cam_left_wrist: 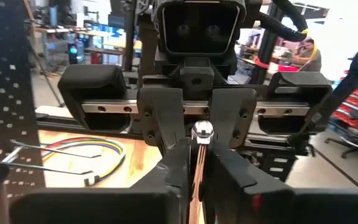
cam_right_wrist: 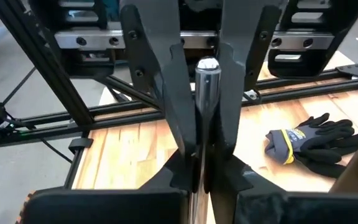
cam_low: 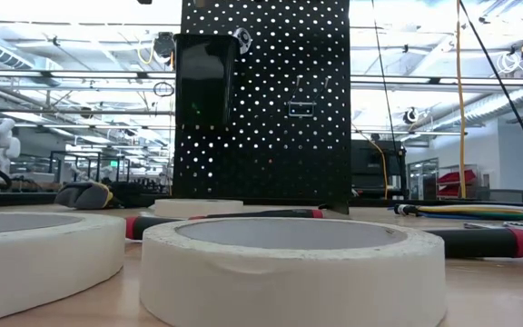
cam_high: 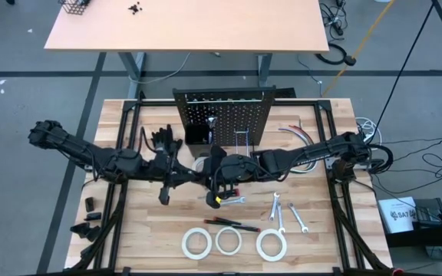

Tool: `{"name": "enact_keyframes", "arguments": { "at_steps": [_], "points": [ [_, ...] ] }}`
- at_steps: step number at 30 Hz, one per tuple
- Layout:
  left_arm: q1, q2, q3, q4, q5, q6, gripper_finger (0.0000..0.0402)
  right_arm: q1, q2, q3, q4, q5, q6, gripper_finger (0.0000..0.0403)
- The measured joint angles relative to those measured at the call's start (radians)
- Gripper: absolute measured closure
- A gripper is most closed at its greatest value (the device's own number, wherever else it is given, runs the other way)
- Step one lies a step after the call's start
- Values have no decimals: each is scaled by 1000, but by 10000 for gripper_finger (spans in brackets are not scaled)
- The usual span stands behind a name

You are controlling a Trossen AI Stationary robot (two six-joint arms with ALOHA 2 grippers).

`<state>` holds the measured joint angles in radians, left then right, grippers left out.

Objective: Hang tools onto peg board
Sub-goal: Put the silver magnetic telescoping tool into the black bin on the peg board

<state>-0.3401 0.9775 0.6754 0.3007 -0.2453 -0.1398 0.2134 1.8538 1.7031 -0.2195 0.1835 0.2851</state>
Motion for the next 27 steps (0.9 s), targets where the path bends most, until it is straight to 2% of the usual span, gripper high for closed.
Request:
{"name": "enact_keyframes", "arguments": {
  "at_steps": [6,13,15,19,23,27],
  "points": [
    [0,-3,0,1,-7,17,280,1,0,0,7,0,-10,383],
    [0,-101,0,-71,-44,14,264,1,-32,0,6,47,-26,383],
    [0,-147,0,-135,-58,14,263,1,-43,0,15,100,-42,383],
    [0,-237,0,-253,-98,-39,262,5,-50,0,112,296,-88,383],
    [0,-295,-1,-306,-104,-75,262,-13,-41,2,268,370,-140,383],
    [-2,-308,-1,-317,-103,-91,262,-46,-38,2,321,493,-177,383]
  ]
}}
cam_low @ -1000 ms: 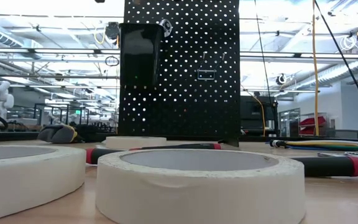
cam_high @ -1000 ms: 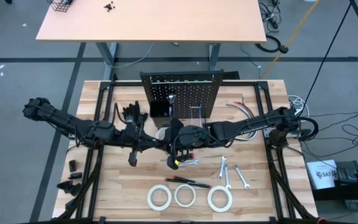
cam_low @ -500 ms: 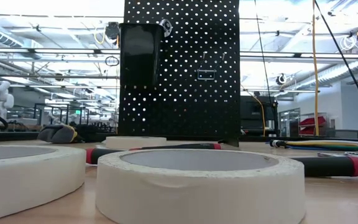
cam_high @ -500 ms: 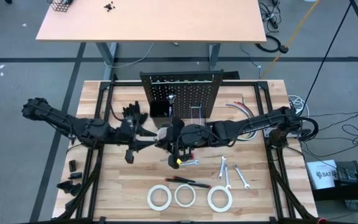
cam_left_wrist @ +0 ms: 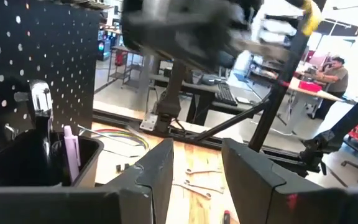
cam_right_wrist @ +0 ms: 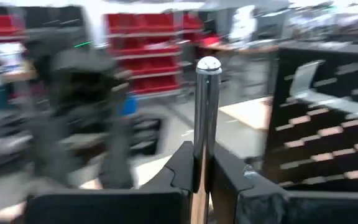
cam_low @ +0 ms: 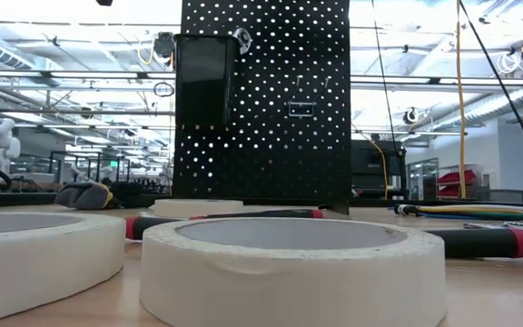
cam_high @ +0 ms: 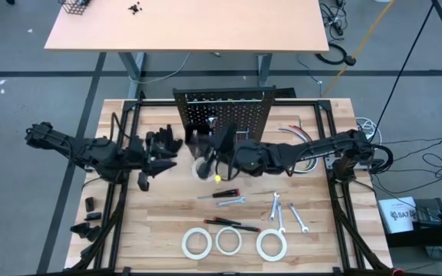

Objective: Hang tools onto peg board
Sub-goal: Put the silver magnetic telescoping tool into the black bin on the peg board, then put the black nut driver into the black bin on the peg board

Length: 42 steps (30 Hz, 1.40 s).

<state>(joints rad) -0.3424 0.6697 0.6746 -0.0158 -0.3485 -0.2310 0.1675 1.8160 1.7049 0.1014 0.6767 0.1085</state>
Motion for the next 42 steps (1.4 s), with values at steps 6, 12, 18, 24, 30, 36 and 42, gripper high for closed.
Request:
{"name": "enact_keyframes", "arguments": {
  "at_steps": [6,12,18,24,30,36,42],
  "points": [
    [0,11,-1,-18,7,-1,262,-57,38,0,13,33,10,383],
    [0,13,-1,-44,10,-19,262,-58,94,-1,117,55,-56,383],
    [0,13,-1,-62,11,-25,262,-61,128,-1,114,107,-92,383],
    [0,13,-1,-73,11,-25,262,-63,152,-2,96,118,-121,383],
    [0,14,-1,-74,11,-25,262,-70,157,0,78,125,-113,383],
    [0,13,-1,-73,11,-25,262,-68,158,-1,59,124,-113,345],
    [0,14,-1,-72,11,-25,262,-70,158,-1,22,144,-113,271]
  ]
}}
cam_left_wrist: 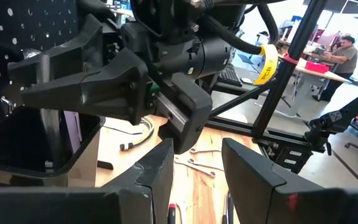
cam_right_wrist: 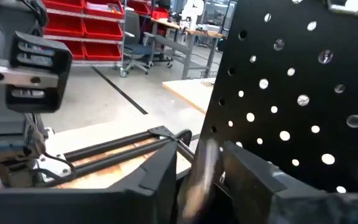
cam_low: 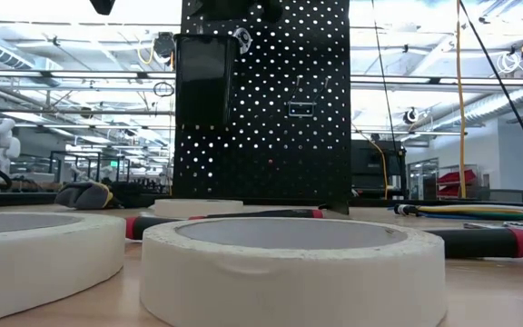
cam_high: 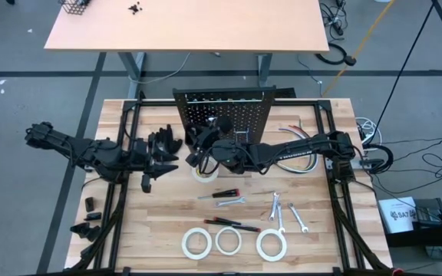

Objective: Hang tools onto peg board
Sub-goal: Put the black nut driver into the black bin on the peg board

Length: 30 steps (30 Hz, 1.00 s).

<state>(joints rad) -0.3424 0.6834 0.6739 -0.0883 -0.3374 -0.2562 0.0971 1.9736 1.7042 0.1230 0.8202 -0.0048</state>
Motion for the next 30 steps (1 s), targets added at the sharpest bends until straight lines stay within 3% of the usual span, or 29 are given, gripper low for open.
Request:
{"name": "enact_keyframes", "arguments": {
  "at_steps": [7,13,18,26,30],
  "points": [
    [0,0,0,0,0,-1,262,0,0,0,0,-1,-17,239],
    [0,0,0,0,0,-1,262,15,-12,3,49,-4,-152,240],
    [0,3,0,1,0,-1,262,43,-38,45,14,-10,-172,242],
    [0,48,0,0,83,-2,262,150,-65,100,-327,-24,19,243],
    [0,100,0,0,140,-5,262,206,-84,122,-566,-237,156,243]
  ]
}}
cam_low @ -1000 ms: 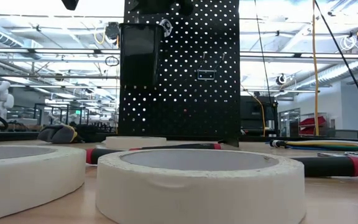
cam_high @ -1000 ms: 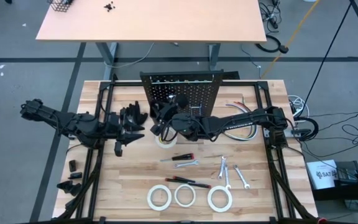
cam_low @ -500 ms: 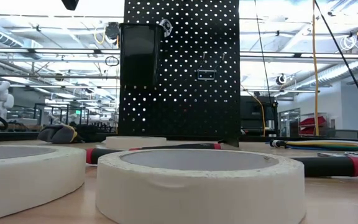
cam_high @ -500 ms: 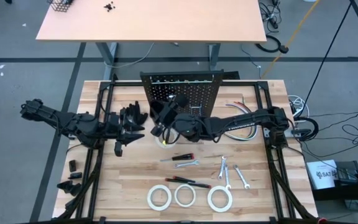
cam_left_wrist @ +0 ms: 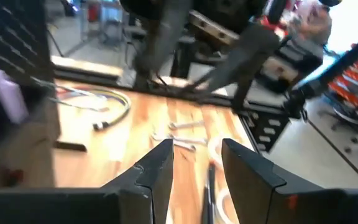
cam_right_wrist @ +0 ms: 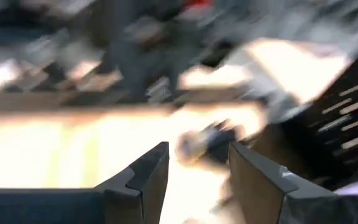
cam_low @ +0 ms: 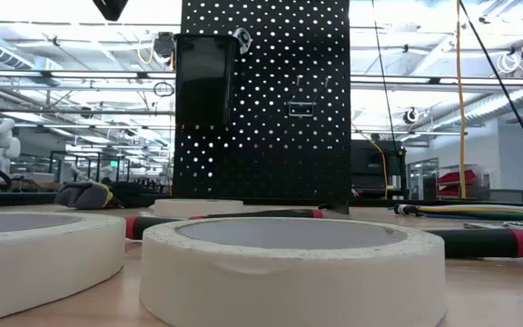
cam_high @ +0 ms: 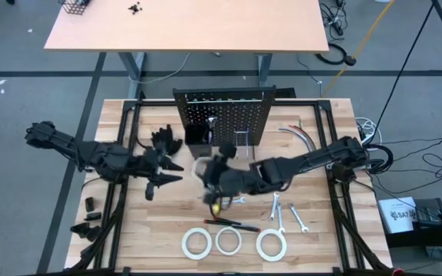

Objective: Hang tools onto peg board
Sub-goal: Put the black nut driver into the black bin on the peg board

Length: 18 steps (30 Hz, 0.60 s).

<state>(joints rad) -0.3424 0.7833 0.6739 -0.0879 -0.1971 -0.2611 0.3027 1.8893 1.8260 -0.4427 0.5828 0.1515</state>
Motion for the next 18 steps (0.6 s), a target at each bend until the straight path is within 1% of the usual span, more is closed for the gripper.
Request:
{"name": "enact_keyframes", "arguments": {
  "at_steps": [3,4,5,7,10,15,18],
  "points": [
    [0,52,-7,11,54,-2,262,25,-13,2,-158,-218,108,243],
    [0,69,-16,13,69,-13,262,32,-15,2,-218,-269,135,243],
    [0,87,-26,13,76,-21,262,40,-16,2,-271,-295,157,243],
    [0,127,-46,9,85,-42,262,62,-16,-3,-382,-294,210,243],
    [0,190,-68,26,91,-52,262,93,-18,-32,-444,-293,274,243],
    [0,286,-106,161,93,-57,262,137,-19,-111,-442,-297,376,243],
    [0,337,-110,215,93,-56,262,159,-19,-161,-430,-303,434,243]
  ]
}}
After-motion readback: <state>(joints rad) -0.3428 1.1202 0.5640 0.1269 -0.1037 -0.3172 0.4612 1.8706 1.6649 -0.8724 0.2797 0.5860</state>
